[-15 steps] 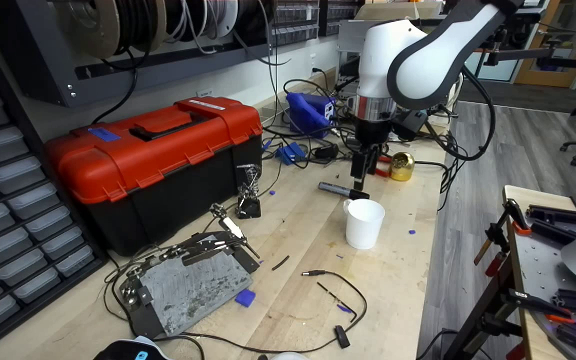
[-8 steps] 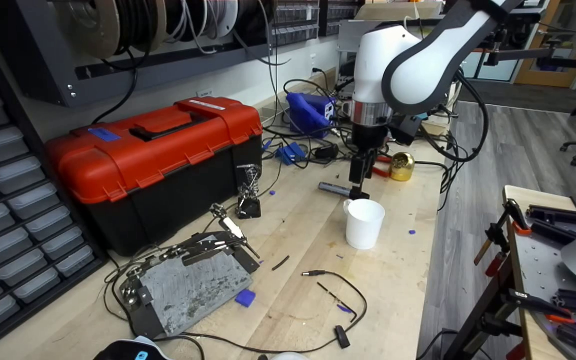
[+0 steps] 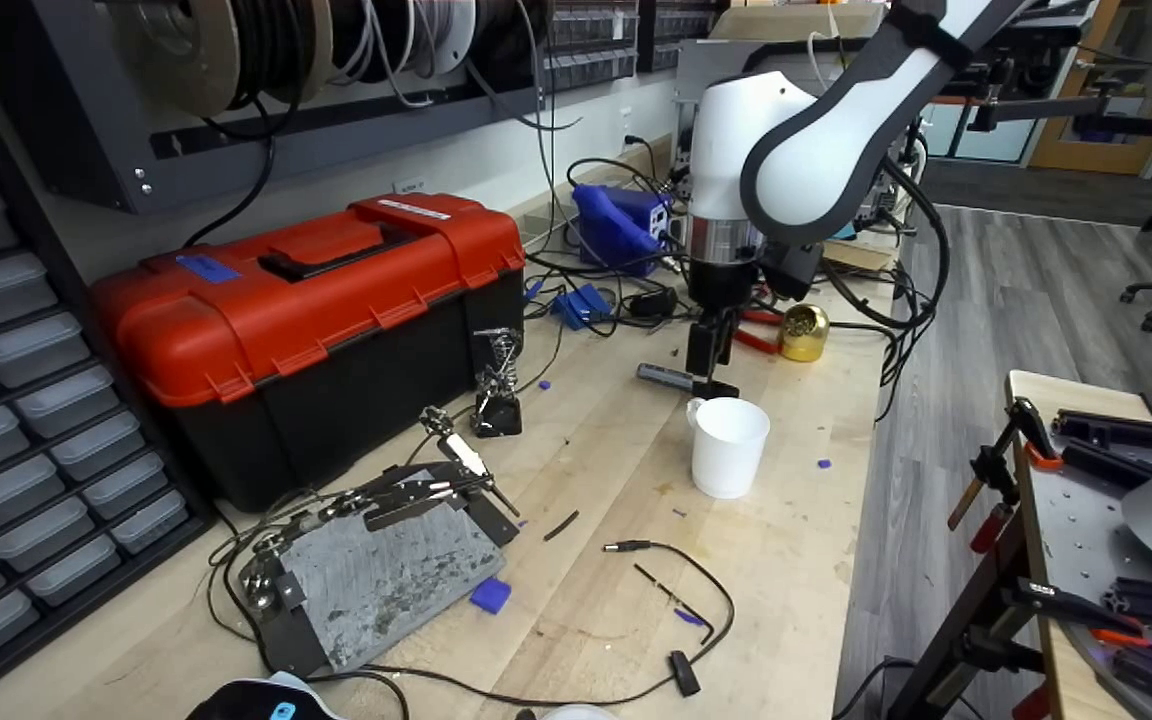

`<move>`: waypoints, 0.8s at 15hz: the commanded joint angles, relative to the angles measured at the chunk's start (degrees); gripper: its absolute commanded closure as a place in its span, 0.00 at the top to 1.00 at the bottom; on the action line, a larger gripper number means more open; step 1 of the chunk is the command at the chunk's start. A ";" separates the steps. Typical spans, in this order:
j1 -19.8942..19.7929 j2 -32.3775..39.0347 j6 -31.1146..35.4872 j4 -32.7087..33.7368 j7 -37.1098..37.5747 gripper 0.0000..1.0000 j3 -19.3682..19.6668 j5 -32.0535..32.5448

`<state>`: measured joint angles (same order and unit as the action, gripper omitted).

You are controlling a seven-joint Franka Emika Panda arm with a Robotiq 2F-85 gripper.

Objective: Put the black marker inside the white mug

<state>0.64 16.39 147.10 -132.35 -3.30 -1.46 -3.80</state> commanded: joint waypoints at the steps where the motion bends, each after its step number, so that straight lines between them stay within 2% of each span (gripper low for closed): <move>1: -0.32 2.11 -0.04 1.98 -0.79 1.00 -0.21 0.63; 3: -0.27 2.85 -0.22 2.52 -0.70 1.00 -0.16 0.84; 4: -0.22 3.17 -0.35 2.81 -0.57 0.78 -0.12 0.96; 12: 0.56 3.51 -1.35 4.21 0.87 0.28 0.45 3.53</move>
<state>0.72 19.97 146.99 -129.20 -3.48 -1.45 -1.87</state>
